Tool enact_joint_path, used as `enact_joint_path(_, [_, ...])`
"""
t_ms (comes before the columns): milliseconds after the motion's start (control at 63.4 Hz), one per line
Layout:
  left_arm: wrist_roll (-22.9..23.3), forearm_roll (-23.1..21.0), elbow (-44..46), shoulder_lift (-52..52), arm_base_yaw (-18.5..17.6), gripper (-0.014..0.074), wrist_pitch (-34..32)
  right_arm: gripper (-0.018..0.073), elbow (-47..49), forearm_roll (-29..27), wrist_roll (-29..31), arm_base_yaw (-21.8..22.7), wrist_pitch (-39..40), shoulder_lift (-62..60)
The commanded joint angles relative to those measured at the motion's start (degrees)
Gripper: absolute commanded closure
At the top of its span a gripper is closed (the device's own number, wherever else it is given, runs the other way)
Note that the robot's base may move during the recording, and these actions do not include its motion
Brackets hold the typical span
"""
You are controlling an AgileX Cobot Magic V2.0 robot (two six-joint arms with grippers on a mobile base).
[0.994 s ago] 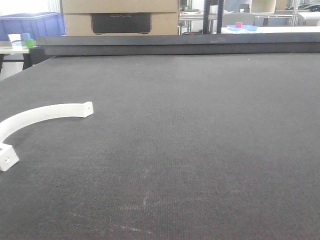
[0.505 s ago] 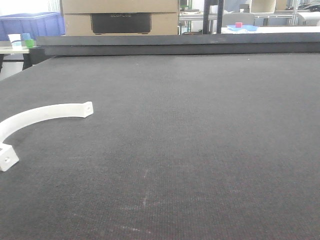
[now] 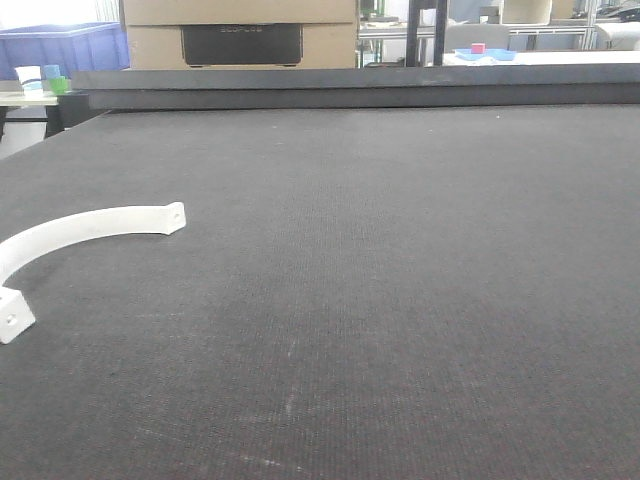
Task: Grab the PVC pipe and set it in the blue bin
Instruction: 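Reach both grippers down toward the two ends of the white plastic arc, then close left and right grippers on the white arc's ends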
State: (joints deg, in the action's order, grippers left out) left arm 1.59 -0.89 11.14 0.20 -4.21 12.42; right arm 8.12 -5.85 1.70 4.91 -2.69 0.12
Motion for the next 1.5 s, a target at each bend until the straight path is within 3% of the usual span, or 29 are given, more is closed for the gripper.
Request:
enact_joint_path(0, [0.3, 0.3, 8.1, 0.7, 0.1, 0.0707, 8.9, 0.0728, 7.8, 0.0, 0.1, 0.1, -3.9, -0.1])
enact_joint_path(95, [-0.1, 0.9, 16.1, 4.1, 0.1, 0.0707, 17.7, 0.0728, 15.9, 0.0, 0.1, 0.1, -13.8, 1.1])
enact_joint_path(221, [-0.1, 1.3, 24.7, 11.5, 0.1, 0.0707, 24.3, 0.0728, 26.1, 0.0, 0.1, 0.1, -28.0, 6.9])
enact_joint_path(331, [-0.1, 0.4, 30.0, 20.0, 0.1, 0.0707, 27.4, 0.0728, 31.4, -0.2, 0.1, 0.1, -32.9, 13.9])
enact_joint_path(521, [-0.1, -3.4, 38.6, 37.2, 0.1, 0.0707, 38.2, 0.0728, 39.4, -0.3, 0.1, 0.1, -43.4, 30.7])
enact_joint_path(694, [-0.1, -3.5, 43.4, 48.4, 0.1, 0.0707, 39.0, 0.0728, 44.2, -0.3, 0.1, 0.1, -53.5, 46.6])
enact_joint_path(994, [-0.1, -3.5, 44.1, 61.2, 0.1, 0.0707, 36.3, 0.0728, 45.4, -1.2, 0.1, 0.1, -54.4, 65.6])
enact_joint_path(1184, [-0.1, -3.5, 46.1, 67.5, 0.1, 0.0707, 43.9, 0.0720, 48.6, -0.7, -0.3, 0.1, -56.9, 76.5])
enact_joint_path(1483, [-0.1, -3.7, 46.1, 69.1, 0.1, 0.0707, 44.5, 0.0686, 54.9, 2.8, -5.9, 0.1, -55.0, 88.1])
